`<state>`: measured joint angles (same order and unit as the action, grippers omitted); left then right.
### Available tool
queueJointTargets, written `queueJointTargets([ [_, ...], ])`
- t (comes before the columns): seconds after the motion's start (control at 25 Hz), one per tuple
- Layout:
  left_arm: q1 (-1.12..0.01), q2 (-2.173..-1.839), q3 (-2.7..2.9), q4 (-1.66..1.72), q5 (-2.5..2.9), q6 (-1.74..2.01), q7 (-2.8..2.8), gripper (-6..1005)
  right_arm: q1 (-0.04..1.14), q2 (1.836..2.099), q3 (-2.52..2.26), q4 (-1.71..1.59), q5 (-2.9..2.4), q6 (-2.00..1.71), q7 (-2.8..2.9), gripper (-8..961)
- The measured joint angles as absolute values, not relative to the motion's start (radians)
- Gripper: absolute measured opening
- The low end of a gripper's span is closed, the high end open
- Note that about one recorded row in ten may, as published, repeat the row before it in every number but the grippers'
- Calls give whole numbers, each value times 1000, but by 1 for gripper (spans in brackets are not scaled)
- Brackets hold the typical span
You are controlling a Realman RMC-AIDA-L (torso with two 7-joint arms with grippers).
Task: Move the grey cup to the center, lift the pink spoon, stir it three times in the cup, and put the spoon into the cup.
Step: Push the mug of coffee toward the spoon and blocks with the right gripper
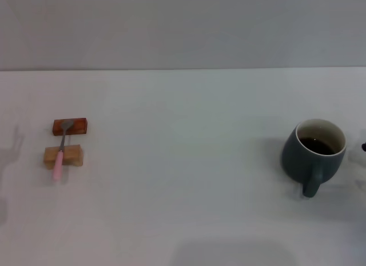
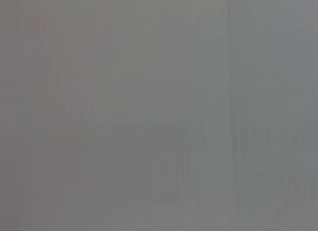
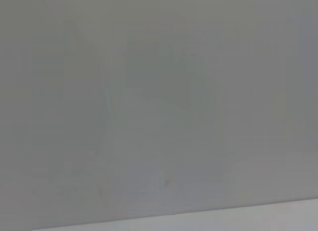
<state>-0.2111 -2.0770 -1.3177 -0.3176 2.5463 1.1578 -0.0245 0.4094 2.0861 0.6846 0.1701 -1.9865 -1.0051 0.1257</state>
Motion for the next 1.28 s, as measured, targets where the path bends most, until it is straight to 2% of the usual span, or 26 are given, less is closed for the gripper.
queueJointTargets([
  [1.28,-225,-2078,-1305,-319,2546,1156,-24,826,487,2088,479,262,-1986,-925,126,0],
])
